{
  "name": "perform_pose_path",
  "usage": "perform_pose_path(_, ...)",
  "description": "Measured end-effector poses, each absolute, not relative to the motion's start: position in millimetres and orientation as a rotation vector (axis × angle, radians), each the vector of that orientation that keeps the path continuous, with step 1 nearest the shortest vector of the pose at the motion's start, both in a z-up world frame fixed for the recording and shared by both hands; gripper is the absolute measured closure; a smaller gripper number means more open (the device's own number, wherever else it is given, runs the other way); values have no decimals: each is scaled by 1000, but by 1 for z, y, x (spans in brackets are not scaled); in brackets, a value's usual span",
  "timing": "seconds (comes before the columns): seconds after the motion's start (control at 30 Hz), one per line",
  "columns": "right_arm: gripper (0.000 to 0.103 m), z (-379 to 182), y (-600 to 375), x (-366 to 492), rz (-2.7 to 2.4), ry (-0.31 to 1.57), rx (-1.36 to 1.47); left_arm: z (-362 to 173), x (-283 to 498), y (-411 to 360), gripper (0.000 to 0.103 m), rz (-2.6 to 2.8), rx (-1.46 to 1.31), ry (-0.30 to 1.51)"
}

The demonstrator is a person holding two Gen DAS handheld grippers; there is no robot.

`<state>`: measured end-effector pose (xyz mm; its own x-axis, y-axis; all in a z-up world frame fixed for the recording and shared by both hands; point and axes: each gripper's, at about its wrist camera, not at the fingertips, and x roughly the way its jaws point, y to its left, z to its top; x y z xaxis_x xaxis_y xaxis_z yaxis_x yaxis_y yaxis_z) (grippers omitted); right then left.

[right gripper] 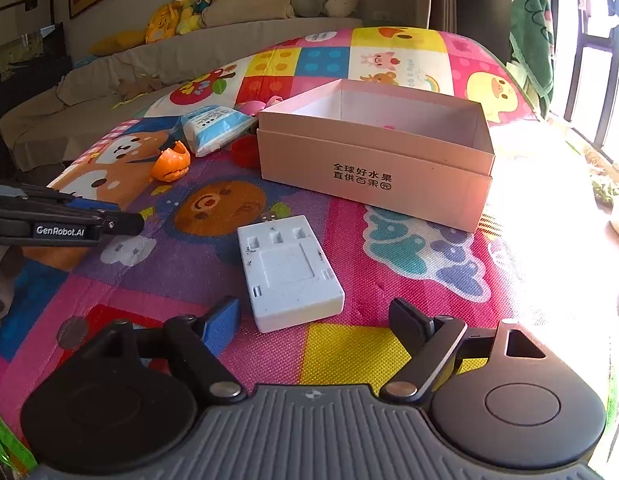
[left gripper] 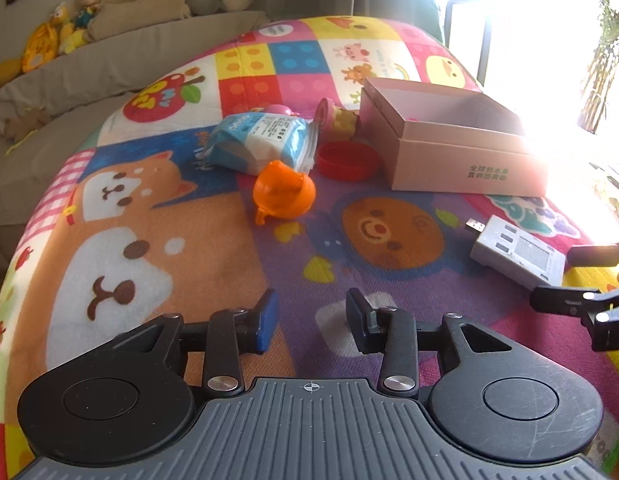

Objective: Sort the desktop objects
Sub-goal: 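Grasp the white charger block with the right tool while the left tool approaches the orange toy, then close the left tool on the orange plastic toy and lift it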

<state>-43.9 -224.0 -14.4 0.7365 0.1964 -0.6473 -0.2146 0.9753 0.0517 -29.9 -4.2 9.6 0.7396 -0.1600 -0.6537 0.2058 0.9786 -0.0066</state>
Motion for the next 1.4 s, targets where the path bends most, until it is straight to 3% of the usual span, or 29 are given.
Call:
perform_pose_path(0.1,21,-13,-231,-35,186,722,3,8,-37,0,35,-186,58,704)
perform_pose_path(0.37,21,-8,-238,-18,-71,684,-132,7,-33,1,17,-200,42,706)
perform_pose_path(0.53,18,-16,-239,-20,-60,697,-88,13,-22,-3,11,-224,63,632)
perform_pose_path(0.77,1,-18,-247,-21,20,750,18,19,30,-15,9,-255,179,549)
perform_pose_path(1.0,0,-19,-243,-19,26,760,1,6,85,-17,8,-296,90,691)
perform_pose_path(1.17,0,-18,-245,-20,40,761,4,11,43,-23,7,-538,13,750)
perform_pose_path(1.4,0,-18,-244,-21,37,755,-5,14,4,-40,6,-479,234,578)
